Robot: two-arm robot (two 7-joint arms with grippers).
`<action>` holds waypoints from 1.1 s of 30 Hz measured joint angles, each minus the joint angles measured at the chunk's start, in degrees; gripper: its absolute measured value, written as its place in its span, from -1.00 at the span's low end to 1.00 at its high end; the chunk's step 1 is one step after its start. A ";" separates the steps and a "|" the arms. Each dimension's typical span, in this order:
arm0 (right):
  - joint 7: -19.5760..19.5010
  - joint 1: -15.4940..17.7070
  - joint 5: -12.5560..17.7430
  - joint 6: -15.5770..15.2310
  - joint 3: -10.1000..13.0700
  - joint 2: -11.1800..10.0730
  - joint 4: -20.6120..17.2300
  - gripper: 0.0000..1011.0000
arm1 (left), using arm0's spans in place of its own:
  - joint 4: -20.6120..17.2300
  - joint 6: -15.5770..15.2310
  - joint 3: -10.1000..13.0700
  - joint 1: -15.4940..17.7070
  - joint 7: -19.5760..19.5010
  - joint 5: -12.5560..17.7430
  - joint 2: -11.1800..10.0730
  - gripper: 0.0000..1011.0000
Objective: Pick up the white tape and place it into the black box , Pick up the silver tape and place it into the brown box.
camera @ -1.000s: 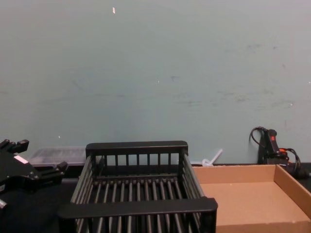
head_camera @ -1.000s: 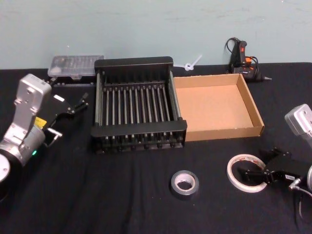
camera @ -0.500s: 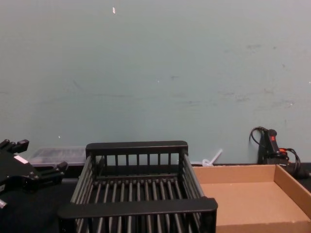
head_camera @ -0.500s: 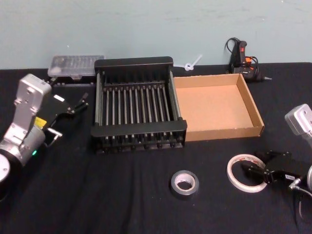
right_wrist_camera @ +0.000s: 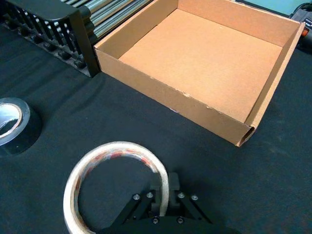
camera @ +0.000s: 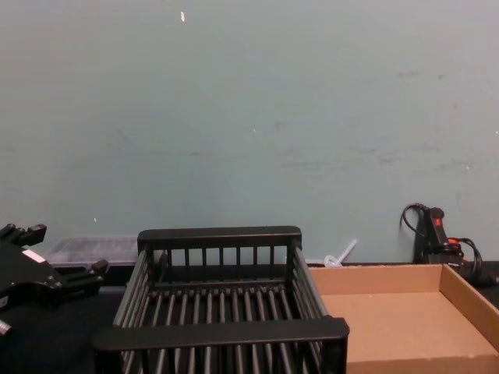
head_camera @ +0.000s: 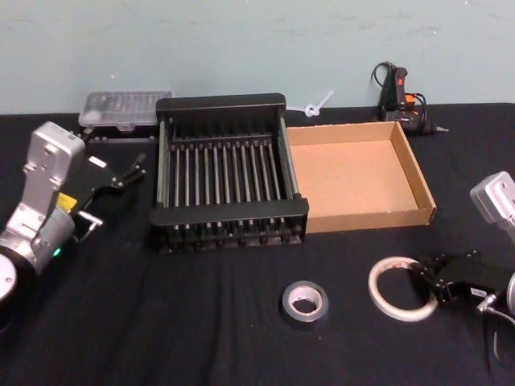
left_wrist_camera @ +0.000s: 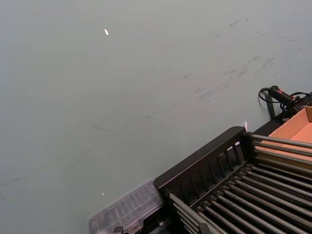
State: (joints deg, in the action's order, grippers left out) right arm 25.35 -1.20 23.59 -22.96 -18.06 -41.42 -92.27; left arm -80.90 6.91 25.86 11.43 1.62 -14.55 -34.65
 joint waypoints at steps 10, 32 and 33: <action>0.00 0.00 0.00 0.00 0.00 0.00 0.01 -0.81 | 0.00 0.00 0.00 0.00 0.00 0.00 0.00 0.98; 0.46 0.73 1.26 1.83 1.19 -0.33 -2.02 -0.81 | 0.00 0.00 0.00 0.00 0.00 0.00 0.00 0.98; 0.47 0.75 1.49 1.93 1.38 -0.33 -2.30 -0.81 | 0.00 0.00 0.00 0.00 0.00 0.00 0.00 0.98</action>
State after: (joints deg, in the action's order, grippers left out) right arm 25.82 -0.45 25.07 -21.03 -16.68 -41.76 -94.57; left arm -80.90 6.91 25.86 11.43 1.62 -14.55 -34.65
